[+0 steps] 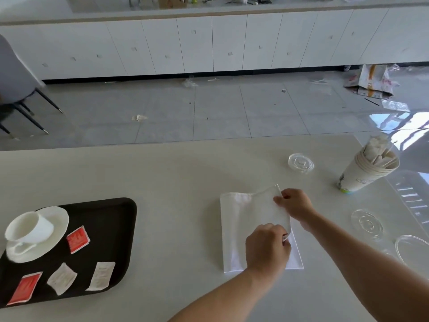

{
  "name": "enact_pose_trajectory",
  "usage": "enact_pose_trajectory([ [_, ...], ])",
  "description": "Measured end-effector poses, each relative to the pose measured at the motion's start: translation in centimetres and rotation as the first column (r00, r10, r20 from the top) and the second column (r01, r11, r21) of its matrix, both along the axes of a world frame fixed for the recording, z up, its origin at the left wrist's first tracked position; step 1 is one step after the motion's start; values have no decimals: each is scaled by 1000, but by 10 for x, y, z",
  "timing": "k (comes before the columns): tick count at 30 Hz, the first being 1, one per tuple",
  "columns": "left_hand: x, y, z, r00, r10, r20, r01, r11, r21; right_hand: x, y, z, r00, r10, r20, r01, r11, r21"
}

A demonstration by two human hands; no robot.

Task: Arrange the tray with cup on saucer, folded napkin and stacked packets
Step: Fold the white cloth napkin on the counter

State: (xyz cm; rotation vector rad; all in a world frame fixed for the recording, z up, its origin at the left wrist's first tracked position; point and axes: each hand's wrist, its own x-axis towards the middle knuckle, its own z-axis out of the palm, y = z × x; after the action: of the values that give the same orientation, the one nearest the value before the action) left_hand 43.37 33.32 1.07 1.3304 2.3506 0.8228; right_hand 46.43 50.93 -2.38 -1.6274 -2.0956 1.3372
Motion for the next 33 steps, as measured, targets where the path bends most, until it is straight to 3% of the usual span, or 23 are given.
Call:
enact_pose_trajectory([
  [7,2,0,-16,988,-143,49,145,989,-33,16,-5,-18,999,-32,36,33,999,-33],
  [11,-33,-6,-32,984,-58,-168,64,998,30,22,-12,-20,997,4,75,-6,999,35],
  [14,-62,-6,-46,948,-89,-307,69,995,-74,26,-15,-20,995,9,100,-21,992,126],
  [18,-93,-7,-69,929,-229,-292,139,945,-296,34,-33,-19,992,2,128,-46,939,340],
  [22,-105,-6,-87,887,-320,-334,149,882,-447,48,-72,-39,961,127,244,-245,800,548],
  [26,-105,-13,-102,875,-323,-361,132,876,-464,67,-98,-69,845,245,475,-492,703,514],
  [33,-116,-31,-105,888,-259,-380,83,904,-420,57,-110,-74,792,279,542,-563,678,473],
])
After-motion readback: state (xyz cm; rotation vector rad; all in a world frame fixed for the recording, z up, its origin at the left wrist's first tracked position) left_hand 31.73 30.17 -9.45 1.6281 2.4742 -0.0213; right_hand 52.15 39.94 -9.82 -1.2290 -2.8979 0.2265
